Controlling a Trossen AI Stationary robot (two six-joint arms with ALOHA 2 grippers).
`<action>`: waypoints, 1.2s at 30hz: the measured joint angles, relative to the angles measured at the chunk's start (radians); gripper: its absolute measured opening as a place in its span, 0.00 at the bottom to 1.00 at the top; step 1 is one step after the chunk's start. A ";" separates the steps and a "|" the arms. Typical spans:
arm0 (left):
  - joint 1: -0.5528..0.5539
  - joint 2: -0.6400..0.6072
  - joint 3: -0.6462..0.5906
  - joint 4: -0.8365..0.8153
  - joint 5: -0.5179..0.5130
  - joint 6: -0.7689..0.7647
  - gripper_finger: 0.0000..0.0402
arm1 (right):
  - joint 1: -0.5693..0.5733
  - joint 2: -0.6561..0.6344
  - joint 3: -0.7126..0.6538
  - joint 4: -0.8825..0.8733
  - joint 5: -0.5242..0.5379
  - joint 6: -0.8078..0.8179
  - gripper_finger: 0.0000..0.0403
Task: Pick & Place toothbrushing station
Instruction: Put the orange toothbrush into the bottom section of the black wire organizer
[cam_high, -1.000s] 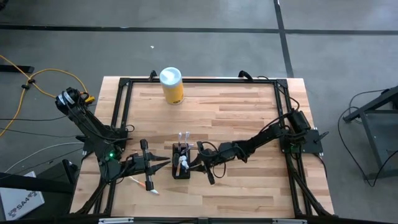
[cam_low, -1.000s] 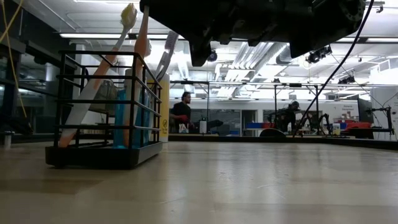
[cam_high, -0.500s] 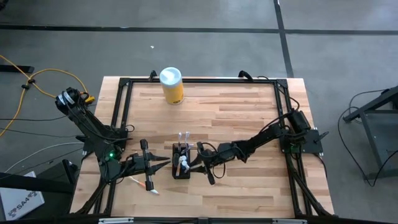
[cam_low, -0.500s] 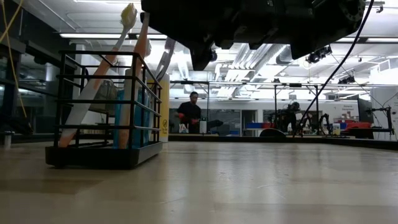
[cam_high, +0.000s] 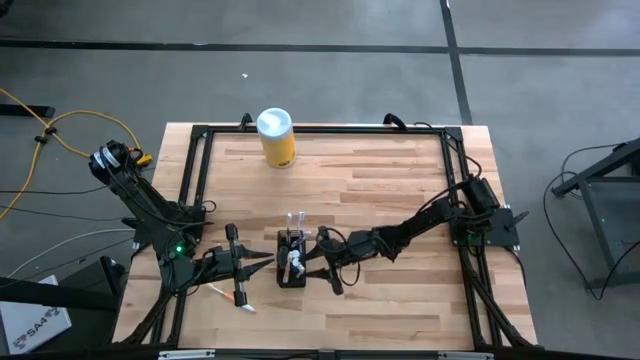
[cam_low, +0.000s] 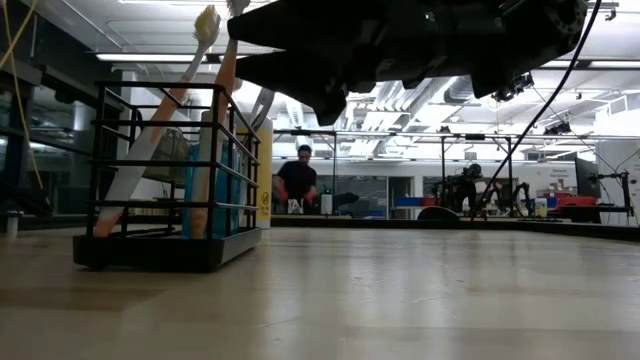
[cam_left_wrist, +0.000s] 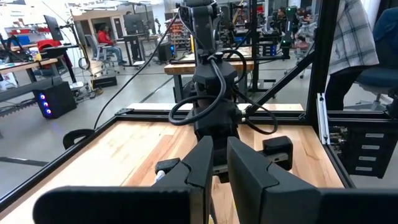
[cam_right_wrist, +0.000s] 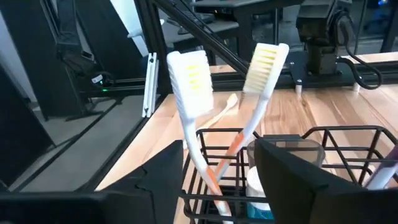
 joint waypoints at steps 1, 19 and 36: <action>0.000 0.000 0.000 0.000 0.000 0.000 0.10 | 0.000 0.000 0.000 -0.004 0.000 0.000 0.48; 0.000 0.000 0.000 -0.003 0.035 -0.003 0.10 | 0.071 -0.229 -0.001 -0.589 0.148 -0.007 0.51; -0.087 0.006 0.000 -0.453 0.186 -0.665 0.10 | 0.125 -0.332 0.000 -0.866 0.145 0.056 0.51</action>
